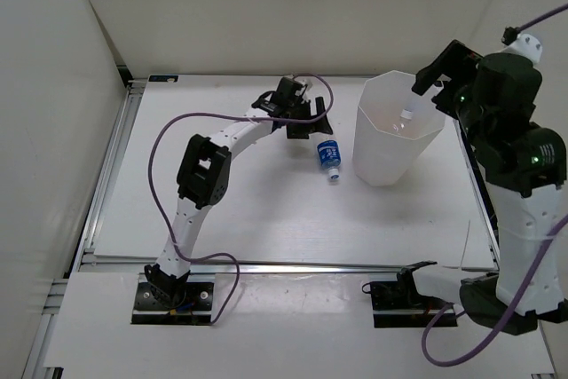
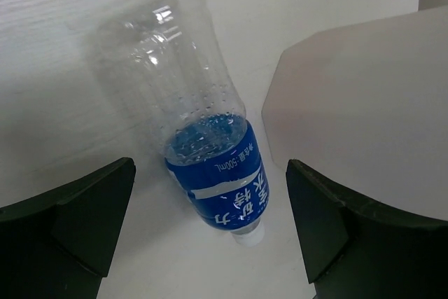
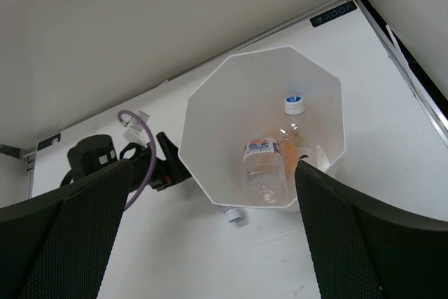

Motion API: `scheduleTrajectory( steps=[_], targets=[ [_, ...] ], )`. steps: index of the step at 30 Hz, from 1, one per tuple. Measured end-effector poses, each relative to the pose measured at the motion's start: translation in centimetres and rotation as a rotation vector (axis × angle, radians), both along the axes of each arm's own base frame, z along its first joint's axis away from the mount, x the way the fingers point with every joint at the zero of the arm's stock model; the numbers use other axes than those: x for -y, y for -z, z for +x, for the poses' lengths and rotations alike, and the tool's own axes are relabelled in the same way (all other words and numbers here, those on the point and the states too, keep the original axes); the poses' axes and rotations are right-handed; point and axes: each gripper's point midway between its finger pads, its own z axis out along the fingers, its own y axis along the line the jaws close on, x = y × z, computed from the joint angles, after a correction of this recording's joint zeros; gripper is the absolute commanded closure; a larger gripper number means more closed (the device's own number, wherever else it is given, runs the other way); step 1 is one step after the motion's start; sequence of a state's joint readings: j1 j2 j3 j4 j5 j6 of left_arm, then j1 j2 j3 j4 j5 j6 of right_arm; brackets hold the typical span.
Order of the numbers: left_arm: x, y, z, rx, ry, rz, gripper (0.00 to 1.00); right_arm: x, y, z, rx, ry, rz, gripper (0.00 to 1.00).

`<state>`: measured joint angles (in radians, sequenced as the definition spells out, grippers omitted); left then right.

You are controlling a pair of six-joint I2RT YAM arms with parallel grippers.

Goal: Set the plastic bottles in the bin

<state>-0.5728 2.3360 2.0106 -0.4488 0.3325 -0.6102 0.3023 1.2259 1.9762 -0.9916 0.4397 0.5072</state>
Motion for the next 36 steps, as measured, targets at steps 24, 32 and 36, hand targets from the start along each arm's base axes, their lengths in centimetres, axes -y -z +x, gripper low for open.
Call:
scheduleTrajectory(
  steps=[24,32,36],
  targets=[
    [2.5,4.4,-2.3,-0.090,0.151,-0.051,0.64,2.1,2.7,-4.4,-0.060,0.055,0.003,0.00],
    [-0.7,3.5,0.2,-0.065,0.066,-0.015,0.72,2.2,5.2,-4.2,-0.119,0.061,-0.013,0.00],
    [-1.8,-0.3,3.1,0.005,-0.005,-0.031,0.74,2.3,5.8,-4.6,-0.123,0.064,-0.008,0.00]
  ],
)
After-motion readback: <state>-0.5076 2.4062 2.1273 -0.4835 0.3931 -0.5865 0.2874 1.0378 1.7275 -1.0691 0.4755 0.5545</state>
